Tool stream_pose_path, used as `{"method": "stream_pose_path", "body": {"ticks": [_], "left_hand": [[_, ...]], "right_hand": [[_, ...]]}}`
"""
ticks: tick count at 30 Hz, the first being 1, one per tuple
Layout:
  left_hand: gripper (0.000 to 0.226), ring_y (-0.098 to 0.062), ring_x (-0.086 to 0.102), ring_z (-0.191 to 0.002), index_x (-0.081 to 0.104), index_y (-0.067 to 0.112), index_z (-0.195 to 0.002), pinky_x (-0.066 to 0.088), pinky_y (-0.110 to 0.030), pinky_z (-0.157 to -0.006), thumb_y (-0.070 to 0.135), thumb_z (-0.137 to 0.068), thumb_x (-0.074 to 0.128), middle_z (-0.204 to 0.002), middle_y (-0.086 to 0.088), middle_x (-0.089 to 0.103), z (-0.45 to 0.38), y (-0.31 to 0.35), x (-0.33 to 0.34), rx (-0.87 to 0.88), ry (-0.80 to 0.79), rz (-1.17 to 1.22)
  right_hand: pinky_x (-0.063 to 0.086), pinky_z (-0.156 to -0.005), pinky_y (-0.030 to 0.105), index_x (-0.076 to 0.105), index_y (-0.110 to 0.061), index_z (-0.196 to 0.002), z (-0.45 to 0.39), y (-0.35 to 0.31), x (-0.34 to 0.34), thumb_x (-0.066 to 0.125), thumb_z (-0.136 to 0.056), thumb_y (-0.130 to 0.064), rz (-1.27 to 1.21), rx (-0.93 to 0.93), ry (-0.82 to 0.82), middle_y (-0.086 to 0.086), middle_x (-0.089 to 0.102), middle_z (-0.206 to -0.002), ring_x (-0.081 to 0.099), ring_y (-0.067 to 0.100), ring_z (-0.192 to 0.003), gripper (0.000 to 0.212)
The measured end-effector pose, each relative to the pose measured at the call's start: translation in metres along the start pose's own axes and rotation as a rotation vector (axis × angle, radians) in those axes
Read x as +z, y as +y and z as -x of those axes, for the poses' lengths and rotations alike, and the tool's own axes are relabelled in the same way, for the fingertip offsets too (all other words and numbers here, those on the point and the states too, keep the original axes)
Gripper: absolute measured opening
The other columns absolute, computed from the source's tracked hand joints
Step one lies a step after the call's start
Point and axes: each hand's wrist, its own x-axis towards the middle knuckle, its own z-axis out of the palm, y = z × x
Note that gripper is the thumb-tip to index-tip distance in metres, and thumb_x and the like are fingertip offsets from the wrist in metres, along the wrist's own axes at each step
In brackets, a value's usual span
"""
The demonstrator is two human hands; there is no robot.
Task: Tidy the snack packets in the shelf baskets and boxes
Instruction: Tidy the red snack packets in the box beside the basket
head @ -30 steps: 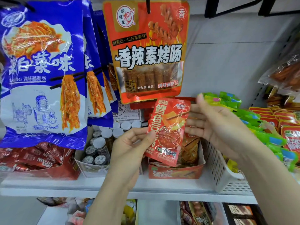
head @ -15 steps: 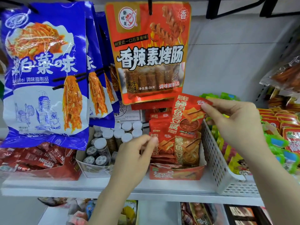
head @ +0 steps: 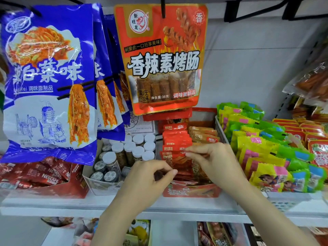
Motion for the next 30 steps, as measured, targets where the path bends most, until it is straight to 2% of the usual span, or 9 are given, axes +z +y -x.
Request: {"method": "stream_pose_path", "body": {"ticks": [3, 6, 9, 11, 13, 16, 21, 28, 30], "left_hand": [[0.006, -0.003, 0.063, -0.077, 0.074, 0.029, -0.091, 0.052, -0.025, -0.070, 0.031, -0.089, 0.069, -0.083, 0.018, 0.067, -0.002, -0.005, 0.000, 0.033, 0.068, -0.006], [0.027, 0.007, 0.049, -0.106, 0.061, 0.034, -0.116, 0.041, -0.006, -0.083, 0.034, -0.089, 0.067, -0.113, 0.024, 0.048, -0.006, -0.006, 0.002, 0.071, 0.115, -0.071], [0.028, 0.005, 0.050, -0.106, 0.062, 0.030, -0.121, 0.042, -0.011, -0.085, 0.039, -0.094, 0.058, -0.114, 0.022, 0.051, -0.007, -0.005, 0.004, 0.087, 0.044, -0.099], [0.023, 0.003, 0.055, -0.095, 0.069, 0.026, -0.110, 0.044, -0.015, -0.081, 0.038, -0.096, 0.055, -0.104, 0.020, 0.059, -0.007, -0.006, 0.005, 0.094, 0.007, -0.106], [0.024, 0.001, 0.057, -0.086, 0.073, 0.024, -0.100, 0.046, -0.018, -0.075, 0.038, -0.097, 0.053, -0.094, 0.017, 0.062, -0.007, -0.006, 0.006, 0.079, 0.005, -0.101], [0.026, -0.004, 0.060, -0.082, 0.074, 0.021, -0.091, 0.050, -0.028, -0.074, 0.038, -0.096, 0.054, -0.087, 0.014, 0.064, -0.007, -0.008, 0.005, 0.065, 0.000, -0.079], [0.025, -0.006, 0.061, -0.081, 0.074, 0.020, -0.086, 0.049, -0.032, -0.075, 0.036, -0.096, 0.057, -0.086, 0.012, 0.065, -0.005, -0.007, 0.004, 0.049, -0.002, -0.055], [0.028, -0.010, 0.056, -0.067, 0.072, 0.018, -0.086, 0.047, -0.036, -0.066, 0.039, -0.095, 0.055, -0.076, 0.006, 0.064, -0.004, -0.006, 0.002, 0.008, -0.003, -0.025], [0.018, -0.006, 0.063, -0.075, 0.073, 0.026, -0.092, 0.051, -0.028, -0.070, 0.037, -0.093, 0.059, -0.082, 0.011, 0.070, -0.005, -0.004, 0.000, -0.028, 0.021, 0.061]], "right_hand": [[0.047, -0.088, 0.010, 0.078, -0.027, -0.097, 0.002, 0.007, 0.005, 0.075, -0.084, -0.025, 0.107, 0.041, -0.139, -0.014, 0.074, -0.100, 0.064, -0.007, -0.093, 0.014], [0.047, -0.083, 0.007, 0.077, -0.031, -0.100, 0.000, 0.009, 0.003, 0.070, -0.088, -0.032, 0.096, 0.052, -0.245, -0.021, 0.073, -0.099, 0.064, -0.009, -0.092, 0.014], [0.044, -0.074, 0.002, 0.077, -0.038, -0.097, -0.004, 0.006, -0.006, 0.067, -0.083, -0.052, -0.030, 0.072, -0.336, -0.032, 0.070, -0.090, 0.062, -0.017, -0.086, 0.022], [0.046, -0.072, 0.003, 0.077, -0.037, -0.093, -0.008, 0.006, -0.009, 0.065, -0.077, -0.061, -0.070, 0.099, -0.173, -0.029, 0.071, -0.085, 0.064, -0.015, -0.082, 0.032], [0.051, -0.074, 0.010, 0.078, -0.029, -0.098, -0.012, 0.009, -0.005, 0.071, -0.080, -0.048, 0.018, 0.076, 0.001, -0.019, 0.072, -0.085, 0.066, -0.005, -0.078, 0.028], [0.053, -0.076, 0.024, 0.076, -0.023, -0.103, -0.012, 0.010, 0.006, 0.079, -0.079, -0.032, 0.170, 0.021, -0.008, -0.011, 0.065, -0.086, 0.061, 0.004, -0.072, 0.025], [0.051, -0.070, 0.027, 0.070, -0.024, -0.086, -0.011, 0.007, 0.018, 0.077, -0.082, -0.028, 0.160, 0.040, -0.024, -0.017, 0.059, -0.074, 0.058, 0.005, -0.068, 0.009], [0.059, -0.070, 0.035, 0.062, -0.033, -0.086, -0.033, -0.016, -0.034, 0.072, -0.086, -0.024, -0.148, 0.042, 0.249, -0.015, 0.072, -0.077, 0.069, 0.001, -0.072, 0.014], [0.060, -0.072, 0.040, 0.066, -0.033, -0.086, -0.035, -0.020, -0.051, 0.073, -0.086, -0.024, -0.271, 0.090, 0.296, -0.010, 0.074, -0.078, 0.071, 0.008, -0.073, 0.011]]}}
